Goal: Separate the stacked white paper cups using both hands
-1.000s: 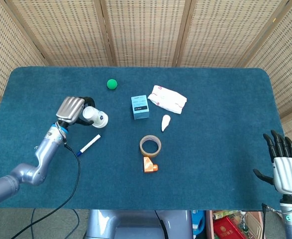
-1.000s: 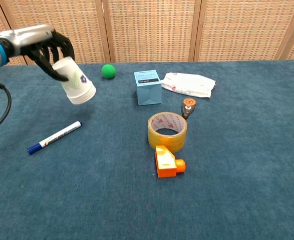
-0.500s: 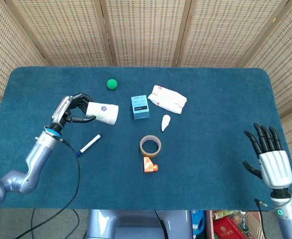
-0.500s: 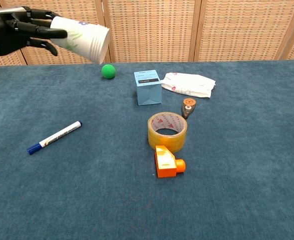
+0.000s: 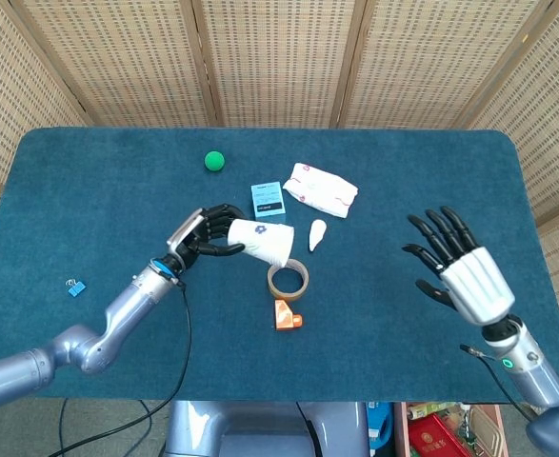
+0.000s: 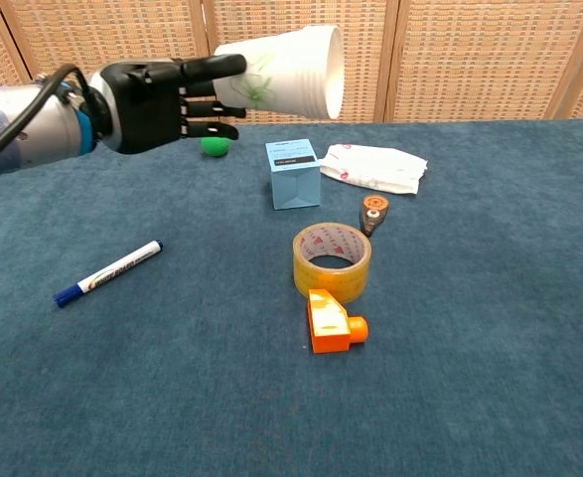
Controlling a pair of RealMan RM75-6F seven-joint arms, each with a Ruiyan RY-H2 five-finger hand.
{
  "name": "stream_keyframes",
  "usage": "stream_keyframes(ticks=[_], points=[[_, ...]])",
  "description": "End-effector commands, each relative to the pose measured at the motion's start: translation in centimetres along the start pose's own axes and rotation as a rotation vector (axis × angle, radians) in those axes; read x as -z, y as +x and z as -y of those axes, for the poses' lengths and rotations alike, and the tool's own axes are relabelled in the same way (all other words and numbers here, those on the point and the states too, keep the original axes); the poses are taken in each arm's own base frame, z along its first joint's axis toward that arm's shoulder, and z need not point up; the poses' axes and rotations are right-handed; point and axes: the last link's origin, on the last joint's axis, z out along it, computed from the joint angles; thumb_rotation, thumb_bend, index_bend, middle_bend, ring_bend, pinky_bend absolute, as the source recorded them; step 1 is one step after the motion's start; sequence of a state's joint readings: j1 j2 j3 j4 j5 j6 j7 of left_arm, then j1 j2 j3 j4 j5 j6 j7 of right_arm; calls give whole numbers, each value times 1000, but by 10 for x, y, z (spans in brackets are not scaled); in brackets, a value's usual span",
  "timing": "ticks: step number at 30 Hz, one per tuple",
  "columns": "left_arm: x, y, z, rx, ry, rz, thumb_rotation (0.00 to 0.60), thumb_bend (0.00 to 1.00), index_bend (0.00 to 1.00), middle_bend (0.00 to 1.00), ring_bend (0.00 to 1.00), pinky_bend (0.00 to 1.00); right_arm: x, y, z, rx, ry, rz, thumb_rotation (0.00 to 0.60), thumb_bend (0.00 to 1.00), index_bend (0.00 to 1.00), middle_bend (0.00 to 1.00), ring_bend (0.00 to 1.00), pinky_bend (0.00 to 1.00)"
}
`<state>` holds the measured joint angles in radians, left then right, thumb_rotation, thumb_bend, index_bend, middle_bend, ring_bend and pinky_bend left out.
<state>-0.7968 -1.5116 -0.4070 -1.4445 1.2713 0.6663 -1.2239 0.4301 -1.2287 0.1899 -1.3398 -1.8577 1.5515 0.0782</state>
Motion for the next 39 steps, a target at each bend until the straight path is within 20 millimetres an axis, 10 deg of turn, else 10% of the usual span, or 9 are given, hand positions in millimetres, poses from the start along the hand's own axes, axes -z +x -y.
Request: stream_keyframes(ticks=[1,23,39], points=[[-5,-7,3,15,15,14,600,170,526,501,493,514,-33,-3,10,-12,96,-6,600,36,403,199,91,145],[-22,-25,20,32,71,47,600,169,530,503,493,514,-143,-45,80,-8,339,15,600,234,492,233,109,208],[-33,-34,26,22,91,58,600,169,531,503,493,514,-149,-45,80,-32,333,-15,600,414,590,261,123,227]])
